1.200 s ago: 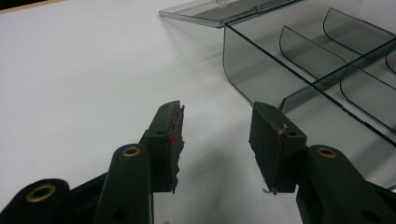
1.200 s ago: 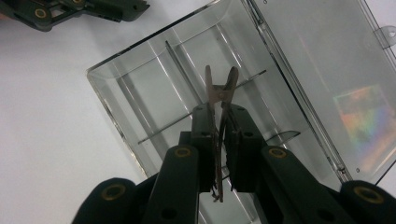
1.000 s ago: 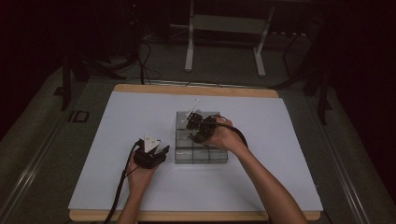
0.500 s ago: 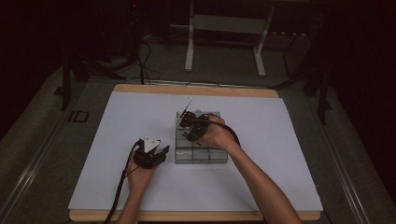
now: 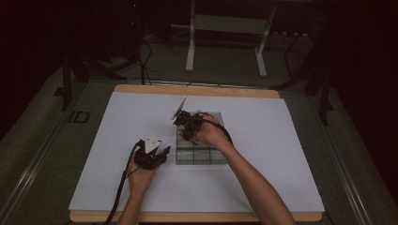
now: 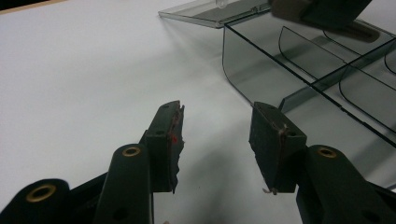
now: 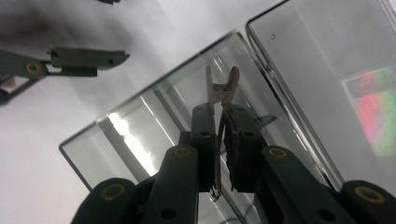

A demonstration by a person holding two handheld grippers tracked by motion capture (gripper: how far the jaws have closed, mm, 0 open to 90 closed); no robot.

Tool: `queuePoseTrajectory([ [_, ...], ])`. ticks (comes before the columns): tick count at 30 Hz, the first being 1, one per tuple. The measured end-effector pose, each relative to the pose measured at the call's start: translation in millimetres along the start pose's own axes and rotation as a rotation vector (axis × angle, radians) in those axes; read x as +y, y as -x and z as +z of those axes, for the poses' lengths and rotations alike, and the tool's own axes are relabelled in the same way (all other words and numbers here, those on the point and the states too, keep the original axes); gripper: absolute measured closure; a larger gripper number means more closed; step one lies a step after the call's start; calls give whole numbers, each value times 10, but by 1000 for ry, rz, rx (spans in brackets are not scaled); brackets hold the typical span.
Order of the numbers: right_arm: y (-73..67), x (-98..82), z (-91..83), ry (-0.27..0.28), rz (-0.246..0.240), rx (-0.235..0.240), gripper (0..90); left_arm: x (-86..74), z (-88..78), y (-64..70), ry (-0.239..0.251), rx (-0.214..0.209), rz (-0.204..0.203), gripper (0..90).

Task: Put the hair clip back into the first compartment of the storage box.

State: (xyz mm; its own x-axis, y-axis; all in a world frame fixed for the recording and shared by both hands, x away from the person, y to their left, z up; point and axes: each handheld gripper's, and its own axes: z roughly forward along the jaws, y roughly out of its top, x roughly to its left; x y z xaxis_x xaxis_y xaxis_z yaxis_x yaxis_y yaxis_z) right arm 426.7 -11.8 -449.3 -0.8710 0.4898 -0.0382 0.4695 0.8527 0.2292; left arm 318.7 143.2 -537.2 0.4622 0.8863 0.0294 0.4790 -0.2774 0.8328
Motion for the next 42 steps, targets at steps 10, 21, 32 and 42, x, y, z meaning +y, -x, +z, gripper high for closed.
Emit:
queuePoseTrajectory([
  [10,4,40,-16,28,21,22,715,-1,0,1,1,-1,3,543],
  [21,168,-215,-168,75,53,5,597,1,1,2,-4,2,4,543],
  [32,404,-514,-374,132,100,-45,548,2,4,1,-7,0,1,543],
  [42,607,-763,-498,186,144,-81,536,1,2,8,-5,4,7,537],
])
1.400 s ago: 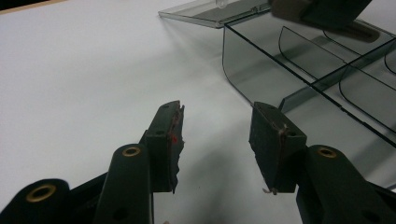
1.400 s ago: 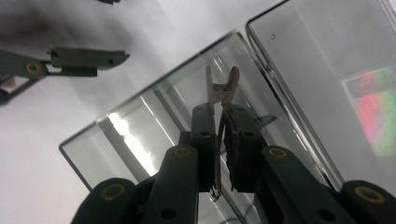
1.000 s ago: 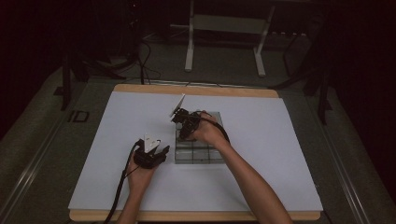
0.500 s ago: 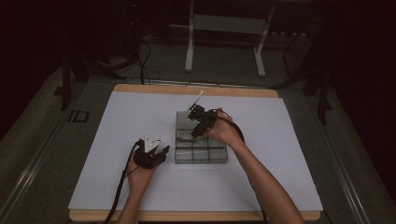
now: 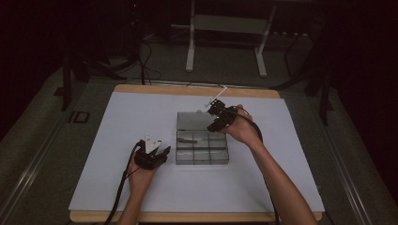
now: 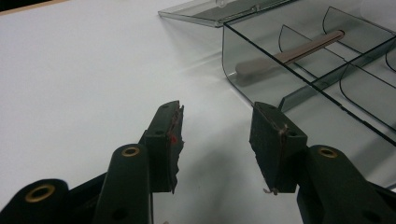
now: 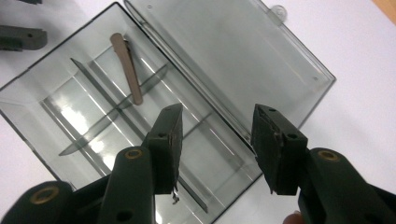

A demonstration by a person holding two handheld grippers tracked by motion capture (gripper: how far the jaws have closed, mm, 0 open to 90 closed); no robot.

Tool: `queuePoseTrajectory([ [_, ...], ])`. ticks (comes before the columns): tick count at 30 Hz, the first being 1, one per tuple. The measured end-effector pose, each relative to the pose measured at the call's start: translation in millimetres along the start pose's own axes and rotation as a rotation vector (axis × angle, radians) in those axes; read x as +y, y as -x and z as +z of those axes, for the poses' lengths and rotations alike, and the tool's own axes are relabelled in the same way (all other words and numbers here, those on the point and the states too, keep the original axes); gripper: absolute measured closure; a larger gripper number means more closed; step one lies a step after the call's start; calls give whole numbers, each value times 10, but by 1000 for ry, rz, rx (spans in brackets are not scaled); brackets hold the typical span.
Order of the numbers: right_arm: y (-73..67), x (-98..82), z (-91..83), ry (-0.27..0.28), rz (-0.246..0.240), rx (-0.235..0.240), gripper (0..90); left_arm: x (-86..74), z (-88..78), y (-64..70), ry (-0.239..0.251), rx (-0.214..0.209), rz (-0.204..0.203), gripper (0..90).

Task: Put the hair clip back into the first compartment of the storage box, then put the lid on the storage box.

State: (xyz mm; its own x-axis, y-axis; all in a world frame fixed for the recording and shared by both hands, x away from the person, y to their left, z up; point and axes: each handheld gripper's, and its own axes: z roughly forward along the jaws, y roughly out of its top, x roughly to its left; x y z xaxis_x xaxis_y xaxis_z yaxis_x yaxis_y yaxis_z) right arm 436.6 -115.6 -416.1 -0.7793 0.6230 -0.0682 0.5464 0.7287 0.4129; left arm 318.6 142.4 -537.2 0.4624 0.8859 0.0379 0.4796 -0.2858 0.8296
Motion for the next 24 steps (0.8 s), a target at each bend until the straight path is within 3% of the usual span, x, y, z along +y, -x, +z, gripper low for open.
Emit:
queuePoseTrajectory([
  [11,217,-228,-82,82,71,-19,500,1,4,-4,-2,-1,-7,536],
  [18,325,-361,-46,109,106,-27,508,-2,-6,-1,11,-2,-6,537],
  [24,411,-453,-14,152,155,-39,534,14,-45,-1,17,-21,-28,541],
])
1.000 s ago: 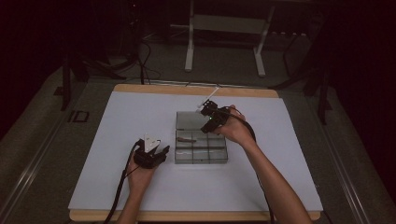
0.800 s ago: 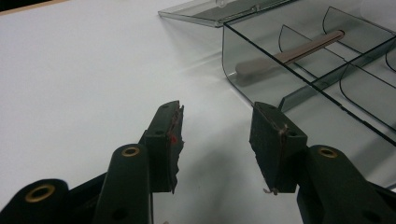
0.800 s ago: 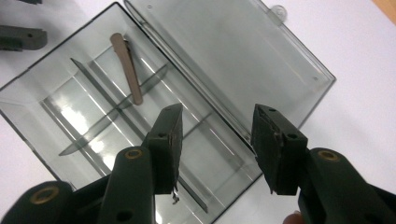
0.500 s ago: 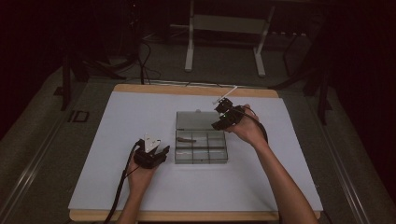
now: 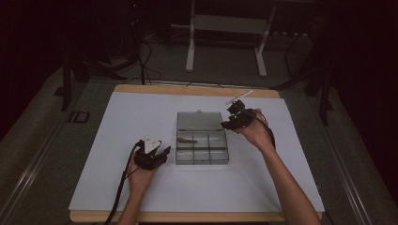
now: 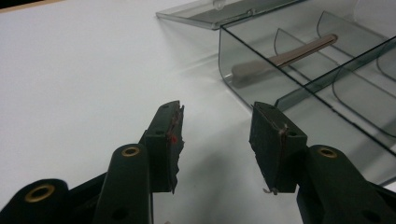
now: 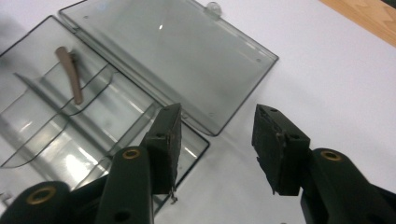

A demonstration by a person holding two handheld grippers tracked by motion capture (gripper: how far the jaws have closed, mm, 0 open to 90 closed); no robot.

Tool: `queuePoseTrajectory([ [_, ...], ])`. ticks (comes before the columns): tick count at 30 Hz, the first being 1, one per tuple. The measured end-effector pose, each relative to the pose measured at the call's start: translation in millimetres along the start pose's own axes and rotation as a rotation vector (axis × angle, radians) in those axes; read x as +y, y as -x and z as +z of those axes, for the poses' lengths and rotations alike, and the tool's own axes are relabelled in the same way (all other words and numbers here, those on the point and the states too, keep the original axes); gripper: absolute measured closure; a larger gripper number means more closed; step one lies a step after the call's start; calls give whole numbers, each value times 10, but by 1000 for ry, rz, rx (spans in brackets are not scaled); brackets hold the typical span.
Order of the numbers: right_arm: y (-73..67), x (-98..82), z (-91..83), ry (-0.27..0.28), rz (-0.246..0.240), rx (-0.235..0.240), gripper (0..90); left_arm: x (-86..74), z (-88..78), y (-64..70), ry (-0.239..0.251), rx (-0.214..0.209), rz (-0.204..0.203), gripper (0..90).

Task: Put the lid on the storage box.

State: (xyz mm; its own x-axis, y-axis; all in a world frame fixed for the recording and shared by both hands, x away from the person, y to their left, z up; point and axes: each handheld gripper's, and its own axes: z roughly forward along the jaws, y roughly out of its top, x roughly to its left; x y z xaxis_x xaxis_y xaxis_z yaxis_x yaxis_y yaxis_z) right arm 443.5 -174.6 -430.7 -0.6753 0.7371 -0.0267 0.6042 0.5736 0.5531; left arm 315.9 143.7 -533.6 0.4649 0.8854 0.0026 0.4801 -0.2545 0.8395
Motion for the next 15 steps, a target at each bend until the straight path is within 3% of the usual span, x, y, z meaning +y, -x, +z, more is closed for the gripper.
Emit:
queuePoseTrajectory([
  [3,41,-48,24,6,22,-39,547,16,-46,-7,13,-7,-15,542],
  [5,84,-85,41,28,57,-39,550,30,-81,-8,27,-22,-27,543],
  [7,102,-114,54,48,57,-57,555,44,-106,3,31,-35,-12,543],
  [15,151,-180,129,78,103,-42,607,134,-197,113,46,-75,3,541],
])
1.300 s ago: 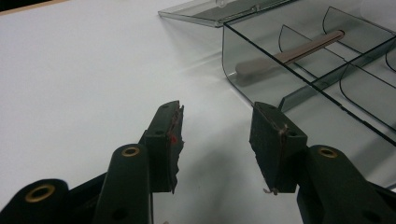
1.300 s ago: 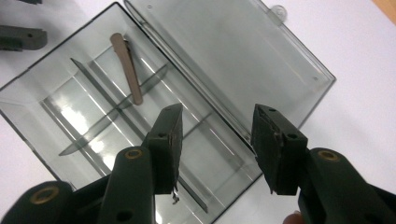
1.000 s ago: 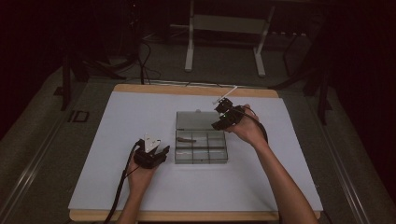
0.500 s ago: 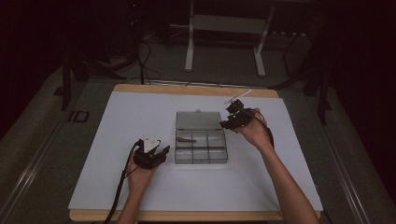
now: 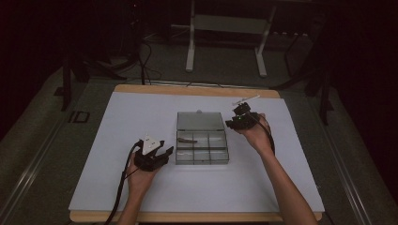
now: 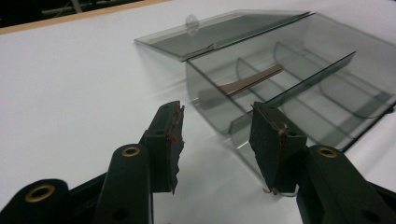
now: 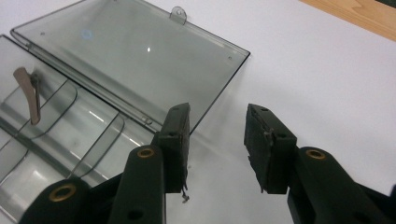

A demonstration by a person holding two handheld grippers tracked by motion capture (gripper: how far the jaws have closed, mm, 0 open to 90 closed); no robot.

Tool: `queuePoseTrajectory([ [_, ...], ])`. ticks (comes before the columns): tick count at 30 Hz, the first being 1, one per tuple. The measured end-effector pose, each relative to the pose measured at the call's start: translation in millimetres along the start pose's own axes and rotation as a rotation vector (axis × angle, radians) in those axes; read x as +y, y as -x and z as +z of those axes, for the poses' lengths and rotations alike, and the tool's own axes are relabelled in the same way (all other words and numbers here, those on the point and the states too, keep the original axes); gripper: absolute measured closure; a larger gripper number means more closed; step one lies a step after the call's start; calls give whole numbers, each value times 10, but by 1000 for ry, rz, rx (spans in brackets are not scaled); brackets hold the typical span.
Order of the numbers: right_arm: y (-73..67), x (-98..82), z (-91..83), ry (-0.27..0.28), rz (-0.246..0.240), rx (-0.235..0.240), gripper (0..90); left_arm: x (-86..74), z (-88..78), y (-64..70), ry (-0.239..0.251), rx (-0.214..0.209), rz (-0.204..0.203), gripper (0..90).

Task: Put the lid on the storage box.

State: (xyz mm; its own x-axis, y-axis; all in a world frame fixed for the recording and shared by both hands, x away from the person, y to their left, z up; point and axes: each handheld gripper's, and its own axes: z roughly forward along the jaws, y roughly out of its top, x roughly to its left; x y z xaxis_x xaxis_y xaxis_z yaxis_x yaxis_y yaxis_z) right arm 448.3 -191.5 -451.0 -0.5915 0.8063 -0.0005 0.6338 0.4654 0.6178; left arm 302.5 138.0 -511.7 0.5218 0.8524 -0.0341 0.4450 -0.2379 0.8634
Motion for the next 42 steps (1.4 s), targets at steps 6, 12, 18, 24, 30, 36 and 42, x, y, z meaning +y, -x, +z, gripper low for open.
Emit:
queuePoseTrajectory([
  [6,46,-37,25,30,38,5,650,21,-37,47,7,-18,-29,542],
  [12,79,-83,95,32,61,20,687,17,-5,126,-14,-35,-19,551],
  [18,96,-126,186,32,101,36,704,-2,47,189,-39,-44,-18,553],
  [24,62,-145,231,39,109,44,714,-22,87,214,-52,-48,-21,569],
  [30,42,-145,264,56,140,69,717,-32,115,237,-64,-50,-15,605],
  [36,37,-150,310,60,163,84,688,-34,128,242,-64,-47,-19,618],
  [42,33,-146,351,69,182,97,625,-35,150,251,-64,-45,-22,629],
])
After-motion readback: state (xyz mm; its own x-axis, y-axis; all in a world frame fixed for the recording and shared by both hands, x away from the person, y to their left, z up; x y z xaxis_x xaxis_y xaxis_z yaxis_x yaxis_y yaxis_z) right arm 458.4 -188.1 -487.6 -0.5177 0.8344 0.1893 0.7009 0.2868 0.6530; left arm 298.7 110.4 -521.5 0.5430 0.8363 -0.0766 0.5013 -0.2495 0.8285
